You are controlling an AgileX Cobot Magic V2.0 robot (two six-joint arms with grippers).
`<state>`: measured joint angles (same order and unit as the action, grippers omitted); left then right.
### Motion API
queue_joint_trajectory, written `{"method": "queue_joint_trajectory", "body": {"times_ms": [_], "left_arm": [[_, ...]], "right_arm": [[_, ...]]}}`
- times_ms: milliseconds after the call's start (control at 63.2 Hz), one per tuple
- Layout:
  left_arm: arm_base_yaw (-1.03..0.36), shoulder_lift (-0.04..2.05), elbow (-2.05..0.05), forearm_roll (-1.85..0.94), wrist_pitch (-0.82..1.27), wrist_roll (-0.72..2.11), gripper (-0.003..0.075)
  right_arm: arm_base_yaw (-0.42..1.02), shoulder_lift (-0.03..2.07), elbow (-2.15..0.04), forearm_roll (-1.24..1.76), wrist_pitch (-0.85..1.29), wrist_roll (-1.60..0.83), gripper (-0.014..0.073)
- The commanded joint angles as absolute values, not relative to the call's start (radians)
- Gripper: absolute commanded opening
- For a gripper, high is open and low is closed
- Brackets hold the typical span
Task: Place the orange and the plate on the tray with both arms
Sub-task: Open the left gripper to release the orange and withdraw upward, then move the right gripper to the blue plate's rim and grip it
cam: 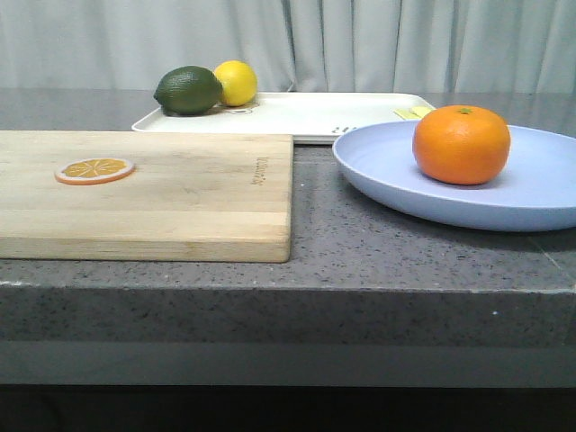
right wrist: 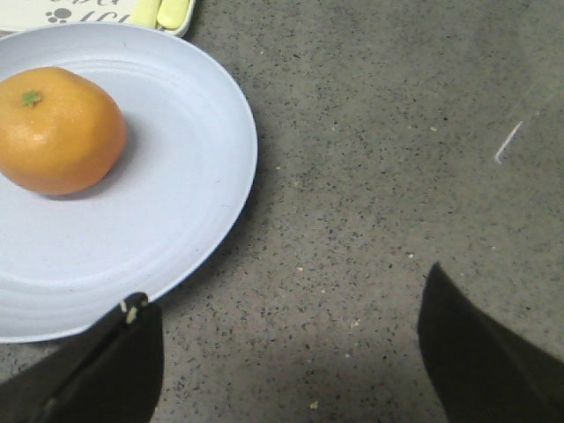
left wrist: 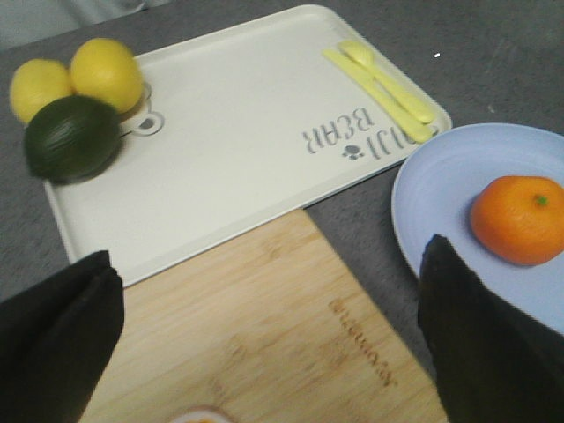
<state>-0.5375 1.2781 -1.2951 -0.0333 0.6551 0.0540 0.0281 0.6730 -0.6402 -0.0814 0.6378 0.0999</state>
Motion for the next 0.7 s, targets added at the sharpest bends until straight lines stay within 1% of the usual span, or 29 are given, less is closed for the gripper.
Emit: {"method": "queue_joint_trajectory", "body": {"times_ms": [0,237,396,538,681], "left_arm": [[-0.500,1.148,-1.241,-0.054,0.620,0.044,0.0661],[-0.464,0.882,-1.019,-0.054,0.638,0.044,0.0661],[-0.464,0.757,-0.908,-0.054,0.660,0.042,0.0661],[-0.464,0.697,-0.868,-0.054,0.674,0.042,0.0661],[-0.464,0.693,-0.866,-0.054,0.675,0.042,0.0661]], "right_arm": [[0.027,0.678,-0.663,-0.103,0.562,0.090,0.0601],[0.027,0.678,-0.663,-0.079,0.576,0.098,0.0601],[0.027,0.722,-0.677,-0.047,0.679,0.098,0.0574],[0.027,0.821,-0.726,-0.006,0.795,0.098,0.0538],[0.027,0.940,-0.819,0.000,0.868,0.082,0.0532]]}}
